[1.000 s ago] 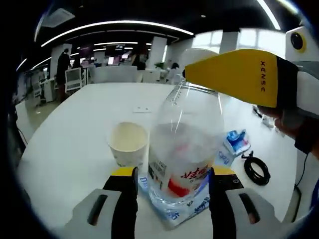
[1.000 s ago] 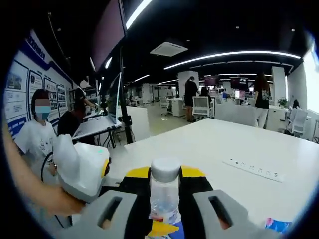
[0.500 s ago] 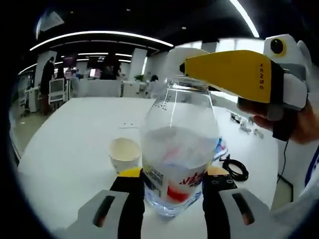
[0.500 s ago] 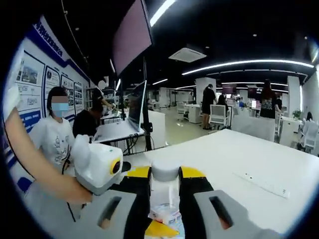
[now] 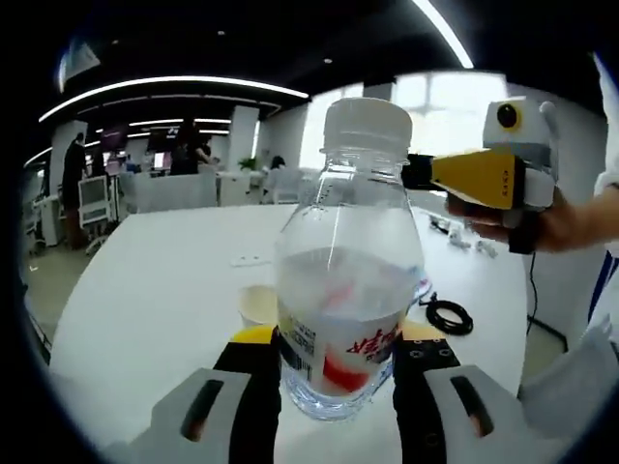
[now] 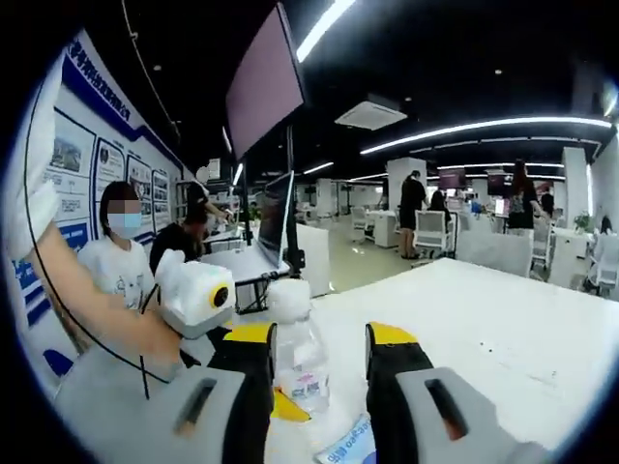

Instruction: Arrange the tabletop items into an orderly group along one side of the table until the central work area is clear of visible clutter.

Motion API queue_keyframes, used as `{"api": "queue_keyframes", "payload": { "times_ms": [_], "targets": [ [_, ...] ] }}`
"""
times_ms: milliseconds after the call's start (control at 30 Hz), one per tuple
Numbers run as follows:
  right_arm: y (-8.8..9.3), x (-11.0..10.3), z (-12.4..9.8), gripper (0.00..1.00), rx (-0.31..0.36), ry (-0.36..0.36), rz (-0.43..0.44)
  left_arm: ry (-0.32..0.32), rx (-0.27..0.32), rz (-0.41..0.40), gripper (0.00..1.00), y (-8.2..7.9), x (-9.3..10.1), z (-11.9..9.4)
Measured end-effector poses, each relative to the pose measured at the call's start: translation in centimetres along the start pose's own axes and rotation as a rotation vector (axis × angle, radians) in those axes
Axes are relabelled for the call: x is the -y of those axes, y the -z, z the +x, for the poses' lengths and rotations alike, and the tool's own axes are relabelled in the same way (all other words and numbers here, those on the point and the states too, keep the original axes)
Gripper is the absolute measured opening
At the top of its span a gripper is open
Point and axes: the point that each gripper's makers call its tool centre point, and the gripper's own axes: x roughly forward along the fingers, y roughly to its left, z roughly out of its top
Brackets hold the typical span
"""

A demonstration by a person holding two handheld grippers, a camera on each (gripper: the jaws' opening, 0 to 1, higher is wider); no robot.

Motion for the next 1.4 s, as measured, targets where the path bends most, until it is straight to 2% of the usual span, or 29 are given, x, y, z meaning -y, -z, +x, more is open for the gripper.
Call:
{"api": "queue_keyframes", "payload": {
  "times_ms": [67, 167, 333, 533, 667, 767, 967, 1100, 1400],
  "targets": [
    [0.8, 0.6, -1.1, 0.35, -0.01, 0.025, 0.019, 0.001, 0.004, 0.001, 0.41, -0.5, -0.8, 0.0],
    [3.2, 1.9, -2.9, 0.35, -0.08, 0.079, 0.028, 0.007, -0.001, 0.023, 0.42, -1.0, -2.1, 0.3],
    [5.3, 2.9, -5.8, 0.34, -0.119, 0.142, 0.064, 0.016, -0.002, 0.035, 0.42, -1.7, -4.8, 1.1],
    [7.6, 3.1, -9.0, 0.31, -0.152, 0.216, 0.113, 0.022, 0.0, 0.032, 0.42, -2.2, -8.0, 2.4],
    [9.0, 3.0, -10.3, 0.3, -0.177, 0.251, 0.143, 0.035, -0.015, 0.038, 0.42, -1.7, -9.5, 3.5],
    [9.5, 3.0, -10.8, 0.3, -0.185, 0.266, 0.151, 0.036, -0.003, 0.004, 0.42, -1.2, -10.7, 4.2],
    [10.0, 3.4, -11.3, 0.29, -0.191, 0.301, 0.171, 0.061, -0.025, 0.008, 0.42, 0.6, -11.9, 5.9],
    [10.3, 3.5, -11.5, 0.29, -0.199, 0.315, 0.181, 0.078, -0.015, -0.002, 0.42, 1.0, -12.8, 6.7],
    [11.1, 3.4, -11.3, 0.28, -0.218, 0.326, 0.2, 0.147, -0.008, -0.002, 0.43, 1.9, -13.0, 7.7]
  ]
}}
